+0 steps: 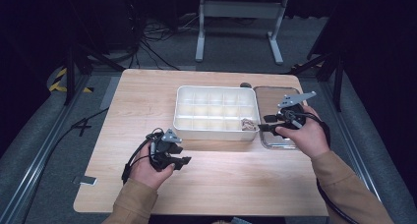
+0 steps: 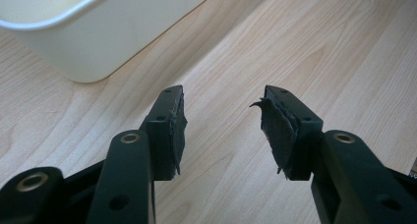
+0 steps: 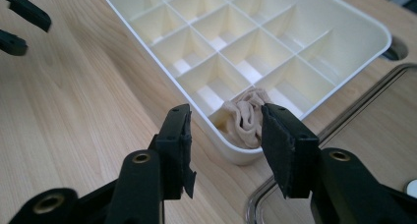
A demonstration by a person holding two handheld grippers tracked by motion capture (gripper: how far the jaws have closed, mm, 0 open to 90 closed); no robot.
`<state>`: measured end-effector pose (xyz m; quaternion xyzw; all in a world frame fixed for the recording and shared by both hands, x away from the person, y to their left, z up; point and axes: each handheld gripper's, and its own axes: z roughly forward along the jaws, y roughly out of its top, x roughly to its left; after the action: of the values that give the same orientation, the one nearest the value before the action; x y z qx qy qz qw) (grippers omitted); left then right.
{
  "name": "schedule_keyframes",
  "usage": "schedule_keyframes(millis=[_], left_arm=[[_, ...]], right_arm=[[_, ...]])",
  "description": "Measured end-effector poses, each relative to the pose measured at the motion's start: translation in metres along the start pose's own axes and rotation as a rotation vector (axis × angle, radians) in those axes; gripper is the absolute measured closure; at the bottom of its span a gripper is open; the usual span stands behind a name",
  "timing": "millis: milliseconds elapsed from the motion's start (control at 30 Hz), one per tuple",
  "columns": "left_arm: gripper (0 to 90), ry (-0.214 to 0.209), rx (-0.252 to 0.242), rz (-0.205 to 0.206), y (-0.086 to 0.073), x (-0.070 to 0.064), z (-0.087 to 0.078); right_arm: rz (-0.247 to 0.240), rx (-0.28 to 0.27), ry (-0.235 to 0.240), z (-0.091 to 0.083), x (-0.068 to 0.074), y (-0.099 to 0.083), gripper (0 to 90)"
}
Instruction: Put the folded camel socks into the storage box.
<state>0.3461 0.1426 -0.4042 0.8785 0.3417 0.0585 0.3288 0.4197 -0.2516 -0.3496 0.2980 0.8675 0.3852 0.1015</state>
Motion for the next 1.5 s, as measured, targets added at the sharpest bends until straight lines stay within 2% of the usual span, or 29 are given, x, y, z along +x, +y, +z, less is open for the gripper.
schedule_keyframes(millis=[100, 233, 400, 533, 600, 667, 733, 833, 900, 933, 967, 1133, 1500], left_arm=[[52.1, -0.007, -0.032, 0.013, -0.002, 0.003, -0.009], [52.4, 0.001, -0.063, 0.0, -0.007, 0.006, -0.018], [53.1, 0.018, -0.055, 0.036, -0.015, 0.007, -0.024], [53.0, 0.025, -0.066, 0.018, -0.021, 0.011, -0.03], [52.9, 0.033, -0.056, 0.013, -0.024, 0.013, -0.032], [53.0, 0.027, -0.058, 0.005, -0.026, 0.013, -0.032], [53.0, 0.022, -0.059, -0.004, -0.027, 0.012, -0.033], [53.8, 0.023, -0.063, 0.008, -0.027, 0.012, -0.034], [53.8, 0.02, -0.068, -0.002, -0.028, 0.011, -0.036], [53.7, 0.023, -0.071, -0.005, -0.028, 0.011, -0.036], [53.5, 0.023, -0.069, -0.006, -0.028, 0.011, -0.037], [53.2, 0.029, -0.059, -0.01, -0.03, 0.013, -0.036], [51.5, 0.007, 0.028, -0.015, -0.033, 0.016, -0.018]], right_arm=[[-0.015, -0.08, 0.0, -0.013, 0.006, -0.012, 52.8], [-0.015, -0.103, 0.002, -0.02, 0.009, -0.026, 50.4], [-0.02, -0.123, 0.007, -0.023, 0.012, -0.04, 48.3], [-0.034, -0.117, 0.003, -0.022, 0.015, -0.051, 46.3], [-0.046, -0.108, -0.003, -0.022, 0.019, -0.057, 45.3], [-0.058, -0.122, -0.021, -0.024, 0.023, -0.062, 45.0], [-0.041, -0.13, -0.014, -0.026, 0.028, -0.067, 42.1], [-0.044, -0.107, -0.018, -0.024, 0.034, -0.074, 41.5], [-0.075, -0.059, -0.023, -0.021, 0.037, -0.077, 41.2], [-0.081, -0.067, -0.03, -0.02, 0.039, -0.079, 41.2], [-0.066, -0.076, -0.027, -0.017, 0.041, -0.081, 41.0], [-0.07, -0.041, -0.024, -0.002, 0.048, -0.092, 41.0], [-0.062, -0.034, 0.01, 0.02, 0.053, -0.113, 40.5]])
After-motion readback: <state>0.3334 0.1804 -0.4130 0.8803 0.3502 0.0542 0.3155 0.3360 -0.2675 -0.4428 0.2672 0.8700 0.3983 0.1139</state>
